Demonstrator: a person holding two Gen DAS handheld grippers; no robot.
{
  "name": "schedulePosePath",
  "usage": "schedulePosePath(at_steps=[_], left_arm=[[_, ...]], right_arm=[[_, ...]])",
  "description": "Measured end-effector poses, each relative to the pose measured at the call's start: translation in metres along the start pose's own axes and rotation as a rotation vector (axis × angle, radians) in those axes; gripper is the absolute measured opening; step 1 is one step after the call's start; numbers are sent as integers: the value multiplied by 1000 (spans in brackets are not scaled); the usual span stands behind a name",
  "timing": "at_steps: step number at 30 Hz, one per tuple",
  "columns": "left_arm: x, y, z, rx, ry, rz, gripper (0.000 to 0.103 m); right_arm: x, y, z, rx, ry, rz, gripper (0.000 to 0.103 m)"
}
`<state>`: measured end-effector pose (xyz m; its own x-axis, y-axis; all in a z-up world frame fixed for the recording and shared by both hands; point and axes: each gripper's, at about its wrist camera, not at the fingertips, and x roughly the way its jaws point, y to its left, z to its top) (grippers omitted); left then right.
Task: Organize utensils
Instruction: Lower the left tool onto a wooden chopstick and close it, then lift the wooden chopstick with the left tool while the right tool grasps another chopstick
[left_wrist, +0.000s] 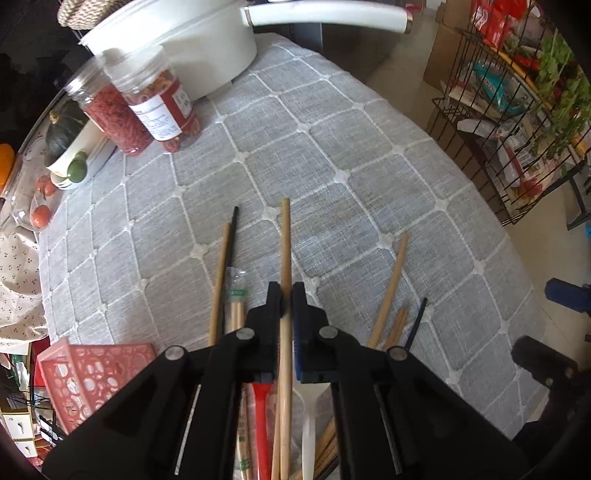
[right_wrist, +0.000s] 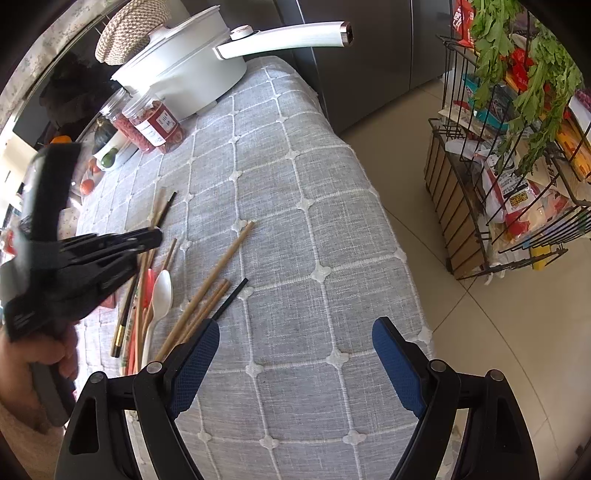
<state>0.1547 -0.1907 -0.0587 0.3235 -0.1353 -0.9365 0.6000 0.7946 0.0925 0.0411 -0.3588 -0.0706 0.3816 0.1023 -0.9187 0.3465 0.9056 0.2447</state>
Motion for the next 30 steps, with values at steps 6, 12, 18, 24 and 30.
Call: schedulePosePath(at_steps=[6,12,18,24,30], left_arm=[[-60,16,-26,-59,-136,-57,7],[-112,28,-66,-127,-273,-102,7],[-140,48,-106,-191,-401,-91,7],[-135,70,-132,-261,-429,-126,7],[-123,87,-148,-302,-401,-150,7]], right_arm=[[4,10,1,6,14,36,77],[17,24,1,30,45,107,68],[35,43,6,32,47,125,52],[63,57,18,34,54,101,37],[85,64,36,33,30,33,35]])
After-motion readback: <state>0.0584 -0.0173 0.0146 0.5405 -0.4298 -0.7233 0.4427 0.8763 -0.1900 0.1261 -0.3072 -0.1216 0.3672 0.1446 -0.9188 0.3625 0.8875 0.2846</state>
